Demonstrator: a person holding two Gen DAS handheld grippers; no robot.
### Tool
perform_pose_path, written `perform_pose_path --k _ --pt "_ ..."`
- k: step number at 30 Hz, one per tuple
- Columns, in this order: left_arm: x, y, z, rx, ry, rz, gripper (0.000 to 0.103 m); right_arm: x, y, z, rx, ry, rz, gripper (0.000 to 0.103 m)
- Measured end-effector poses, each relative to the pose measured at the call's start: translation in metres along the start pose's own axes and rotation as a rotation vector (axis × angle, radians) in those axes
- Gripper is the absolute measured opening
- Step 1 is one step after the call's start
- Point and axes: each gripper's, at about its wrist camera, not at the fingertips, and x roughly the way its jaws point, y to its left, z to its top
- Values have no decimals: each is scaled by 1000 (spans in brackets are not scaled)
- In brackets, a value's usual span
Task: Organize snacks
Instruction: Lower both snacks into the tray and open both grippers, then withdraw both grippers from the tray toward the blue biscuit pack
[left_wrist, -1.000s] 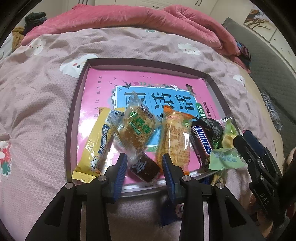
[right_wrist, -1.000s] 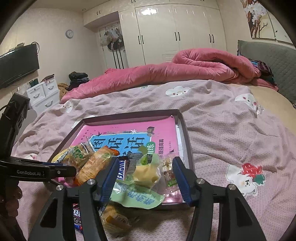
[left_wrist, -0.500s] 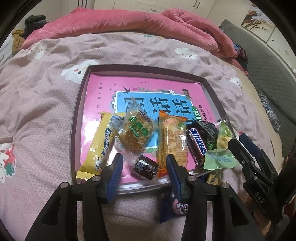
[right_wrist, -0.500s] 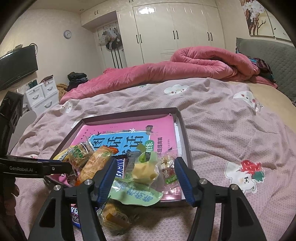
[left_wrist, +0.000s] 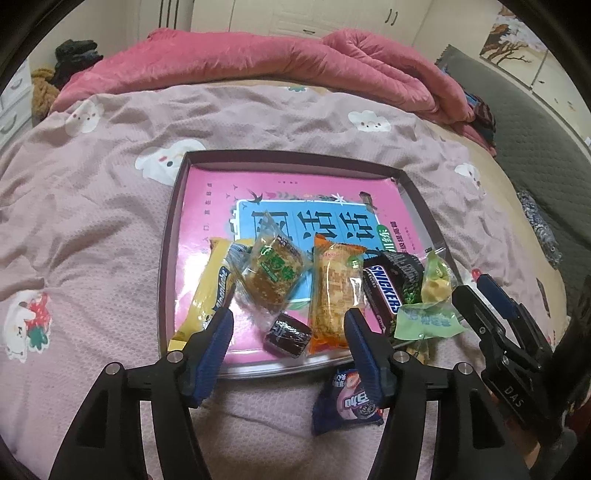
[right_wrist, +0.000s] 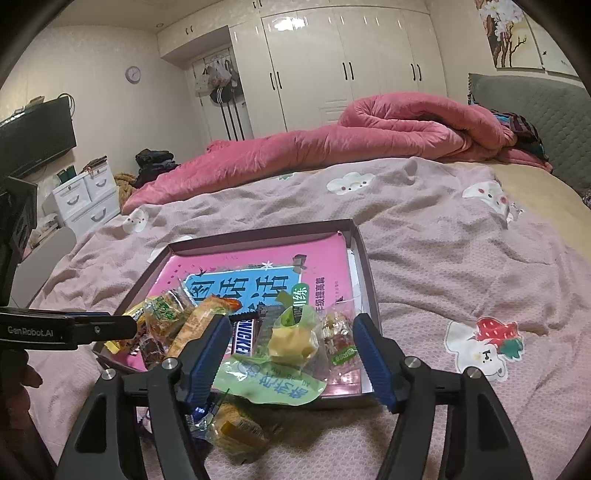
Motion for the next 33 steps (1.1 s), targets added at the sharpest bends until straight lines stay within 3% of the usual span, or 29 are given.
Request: perform_pose_path --k 9,23,33 --pt "-11 -5 -4 29 -16 22 72 -13 3 3 13 14 13 80" --pt "-27 -11 -12 64 -32 21 73 -33 3 4 43 -2 17 81" --pt "-29 -17 -27 89 -3 22 75 -45 13 -6 13 29 17 81"
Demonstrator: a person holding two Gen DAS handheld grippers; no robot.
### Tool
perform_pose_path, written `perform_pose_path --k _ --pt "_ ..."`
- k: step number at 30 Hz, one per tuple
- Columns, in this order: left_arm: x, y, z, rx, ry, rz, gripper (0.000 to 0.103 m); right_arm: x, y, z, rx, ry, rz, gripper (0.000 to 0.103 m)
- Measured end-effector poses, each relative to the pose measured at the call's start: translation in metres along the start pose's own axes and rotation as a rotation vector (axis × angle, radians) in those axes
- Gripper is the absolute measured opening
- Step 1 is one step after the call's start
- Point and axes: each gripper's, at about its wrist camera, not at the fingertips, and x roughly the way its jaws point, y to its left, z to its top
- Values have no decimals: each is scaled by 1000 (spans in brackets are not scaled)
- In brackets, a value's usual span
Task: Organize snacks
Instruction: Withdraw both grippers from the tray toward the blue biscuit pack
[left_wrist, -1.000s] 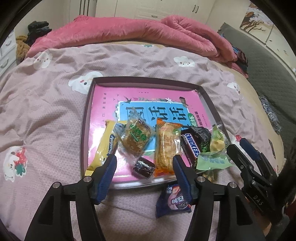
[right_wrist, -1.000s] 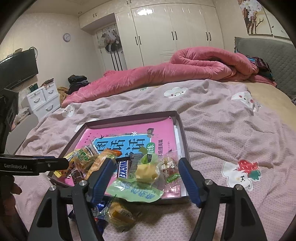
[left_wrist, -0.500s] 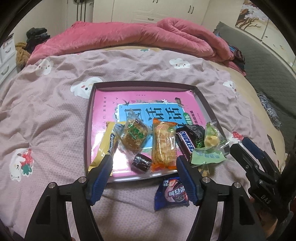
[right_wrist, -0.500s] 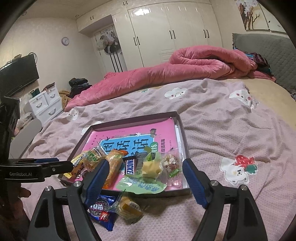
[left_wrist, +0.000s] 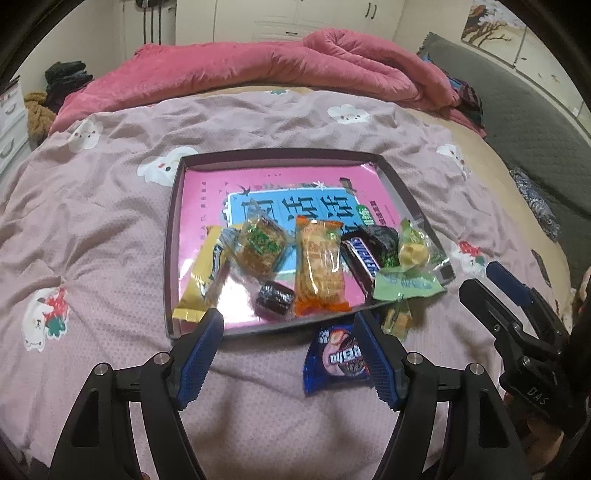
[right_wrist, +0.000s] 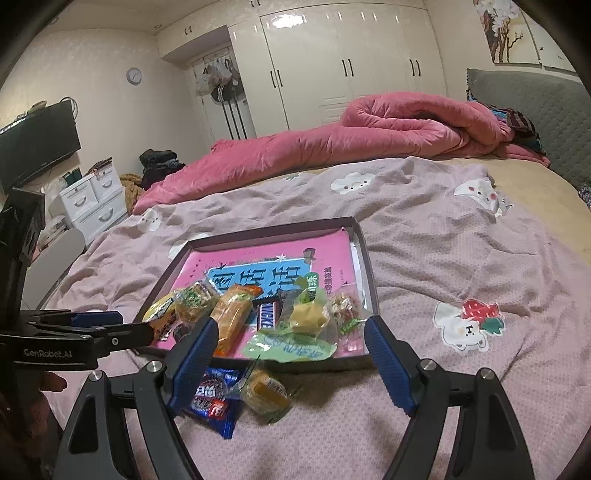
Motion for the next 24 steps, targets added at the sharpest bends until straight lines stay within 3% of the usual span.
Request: perform_pose_path --k 5,8,24 --pt "1 -4 -10 3 24 -19 75 -2 4 -5 -13 29 10 81" --pt "1 -5 -15 12 34 -19 75 -3 5 -8 -18 41 16 87" --pt "11 -15 -35 37 95 -48 75 -7 3 -15 -3 84 26 87"
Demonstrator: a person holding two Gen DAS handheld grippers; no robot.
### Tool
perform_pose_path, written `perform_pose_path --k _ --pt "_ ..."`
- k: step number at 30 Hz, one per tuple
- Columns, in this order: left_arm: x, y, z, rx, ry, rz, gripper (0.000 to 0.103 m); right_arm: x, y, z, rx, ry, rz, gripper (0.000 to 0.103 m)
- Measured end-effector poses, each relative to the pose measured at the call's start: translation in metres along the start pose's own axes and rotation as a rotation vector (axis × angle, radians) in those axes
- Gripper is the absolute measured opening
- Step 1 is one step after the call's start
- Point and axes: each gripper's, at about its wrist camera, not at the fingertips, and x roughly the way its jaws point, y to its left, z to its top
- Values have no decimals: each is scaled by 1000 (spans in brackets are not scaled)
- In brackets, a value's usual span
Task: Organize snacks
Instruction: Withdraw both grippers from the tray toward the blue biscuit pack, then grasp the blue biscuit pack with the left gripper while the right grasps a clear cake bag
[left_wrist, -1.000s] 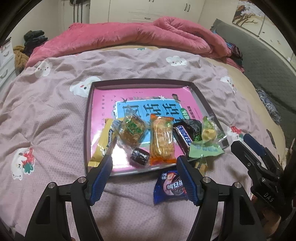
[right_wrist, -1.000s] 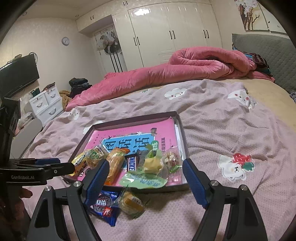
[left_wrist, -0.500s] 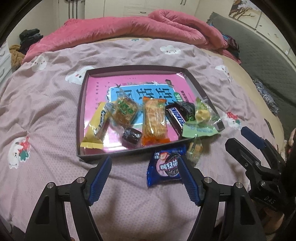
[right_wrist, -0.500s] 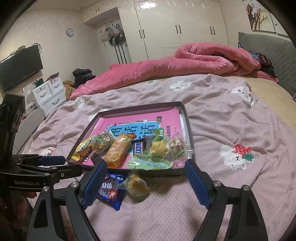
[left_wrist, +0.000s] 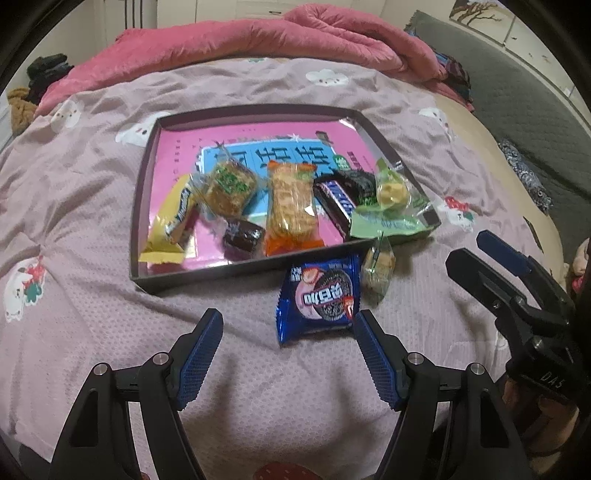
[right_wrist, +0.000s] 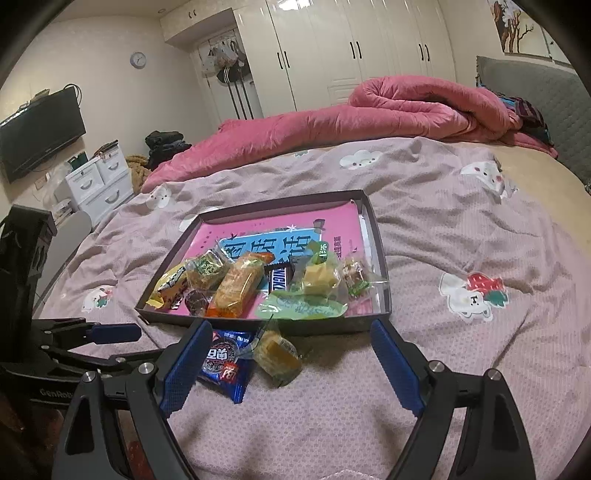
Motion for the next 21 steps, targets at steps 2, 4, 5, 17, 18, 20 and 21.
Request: perform_pose_path --k 2,4,5,17,18,20,21 --pt "3 -1 -2 -2 12 -10 75 1 0 -1 2 11 4 87" --pt "7 -2 -4 0 23 -17 75 3 -1 -3 6 21 8 87" --pt "8 -2 -5 0 28 -18 75 4 -2 -4 8 24 10 87" --pt "44 -14 -2 19 77 -15 76 27 -26 -13 134 124 79 87" --pt "47 -15 0 22 81 -13 76 29 -28 -14 143 131 83 87" --pt "54 -17 2 25 85 -7 76 33 -31 -16 163 143 96 87" --pt "57 -18 3 25 89 -2 76 34 -32 -16 173 148 102 87"
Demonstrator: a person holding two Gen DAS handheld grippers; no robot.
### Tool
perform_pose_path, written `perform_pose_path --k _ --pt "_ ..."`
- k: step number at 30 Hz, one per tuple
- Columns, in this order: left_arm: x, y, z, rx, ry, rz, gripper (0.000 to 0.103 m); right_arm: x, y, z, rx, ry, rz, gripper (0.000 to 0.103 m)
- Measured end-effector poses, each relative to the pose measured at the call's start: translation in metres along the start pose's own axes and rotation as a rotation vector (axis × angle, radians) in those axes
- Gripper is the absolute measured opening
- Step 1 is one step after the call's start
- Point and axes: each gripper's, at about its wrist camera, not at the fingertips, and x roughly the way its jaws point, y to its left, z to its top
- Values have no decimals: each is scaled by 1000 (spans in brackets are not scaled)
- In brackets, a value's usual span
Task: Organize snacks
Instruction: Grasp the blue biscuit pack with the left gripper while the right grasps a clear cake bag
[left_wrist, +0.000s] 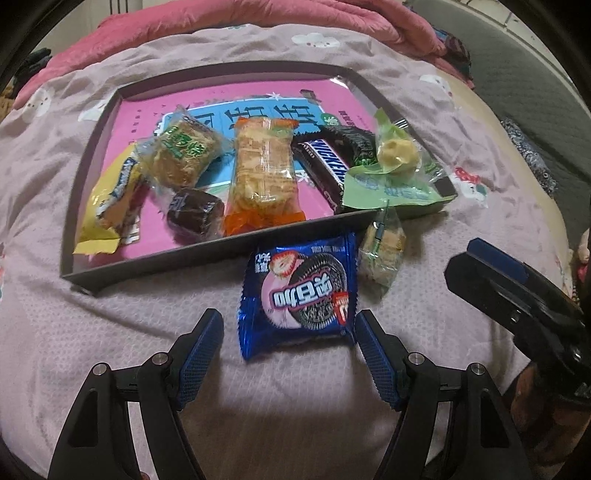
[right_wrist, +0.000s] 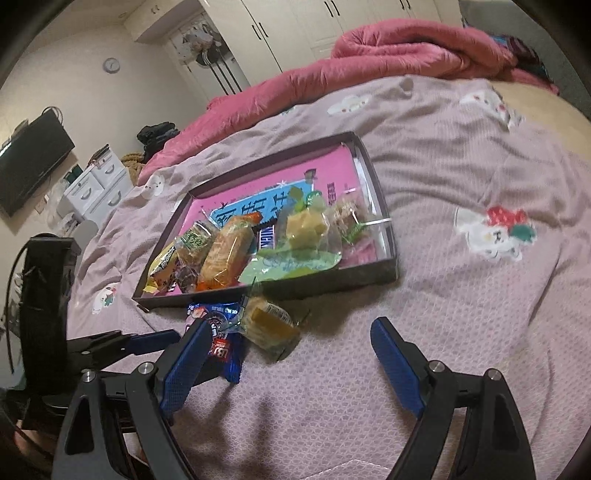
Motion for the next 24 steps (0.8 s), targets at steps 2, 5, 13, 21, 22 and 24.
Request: perform_pose_path --k 2,5,13,21,22,24 --pt "5 0 2 -4 5 5 76 5 -3 0 20 16 17 87" --pt "11 0 5 -1 -2 10 76 14 -6 0 45 48 47 87" --pt "10 6 0 -1 -44 -21 72 44 -10 4 145 122 130 87" --pt "8 11 -2 2 -51 -61 60 64 1 8 139 178 127 65" --pt "7 12 -2 -3 -52 -64 60 66 2 7 141 190 138 64" --pt "6 16 -4 -9 -53 -66 59 70 5 6 143 202 137 57"
